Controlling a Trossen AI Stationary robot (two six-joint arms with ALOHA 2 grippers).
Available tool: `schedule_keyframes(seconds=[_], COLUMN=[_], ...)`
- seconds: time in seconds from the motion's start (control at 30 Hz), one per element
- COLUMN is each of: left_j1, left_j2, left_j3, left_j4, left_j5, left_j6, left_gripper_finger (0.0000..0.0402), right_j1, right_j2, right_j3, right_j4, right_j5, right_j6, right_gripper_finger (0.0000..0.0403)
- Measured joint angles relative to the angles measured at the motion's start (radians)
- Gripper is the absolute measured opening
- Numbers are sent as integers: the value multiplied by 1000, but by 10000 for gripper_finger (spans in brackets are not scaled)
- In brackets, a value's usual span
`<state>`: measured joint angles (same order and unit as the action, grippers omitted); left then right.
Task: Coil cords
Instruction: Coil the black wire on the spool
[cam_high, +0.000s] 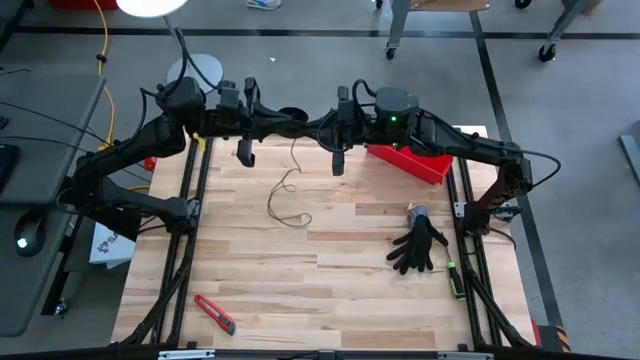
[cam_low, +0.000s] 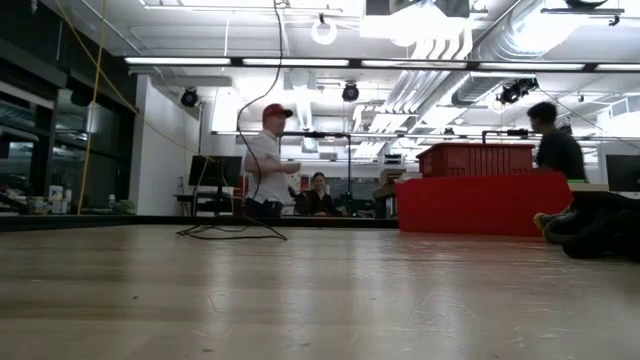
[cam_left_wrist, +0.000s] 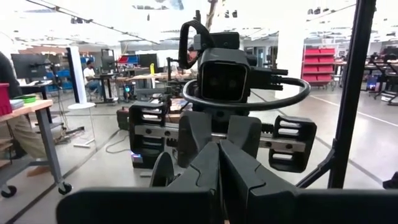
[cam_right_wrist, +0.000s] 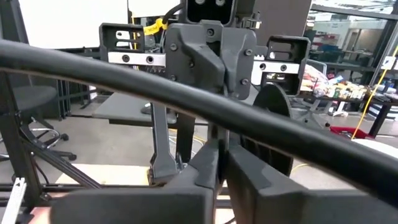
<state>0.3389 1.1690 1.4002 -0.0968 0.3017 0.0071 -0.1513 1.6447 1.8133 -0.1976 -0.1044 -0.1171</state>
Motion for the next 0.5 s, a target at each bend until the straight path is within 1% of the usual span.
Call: schedule_keyframes(seconds=[0.17, 0.27, 0.37, 0.5], left_j1=[0, 12, 37, 68], left_j2=[-2, -22, -68, -118], left_j3=[0, 0, 1, 1], left_j4=[-2, -30, -95, -255], left_j5=[-1, -27, -51, -75], left_j6=[-3, -11, -15, -65], left_gripper_finger=[10, 30, 59, 102], right_j1=[0, -8, -33, -65], right_j2=[0, -12, -40, -79], right_j3=[0, -1, -1, -1], right_j4=[-11, -101, -172, -168], right_j5=[15, 54, 71, 62], right_j6=[1, -39, -43, -34], right_gripper_finger=[2, 1, 1, 1])
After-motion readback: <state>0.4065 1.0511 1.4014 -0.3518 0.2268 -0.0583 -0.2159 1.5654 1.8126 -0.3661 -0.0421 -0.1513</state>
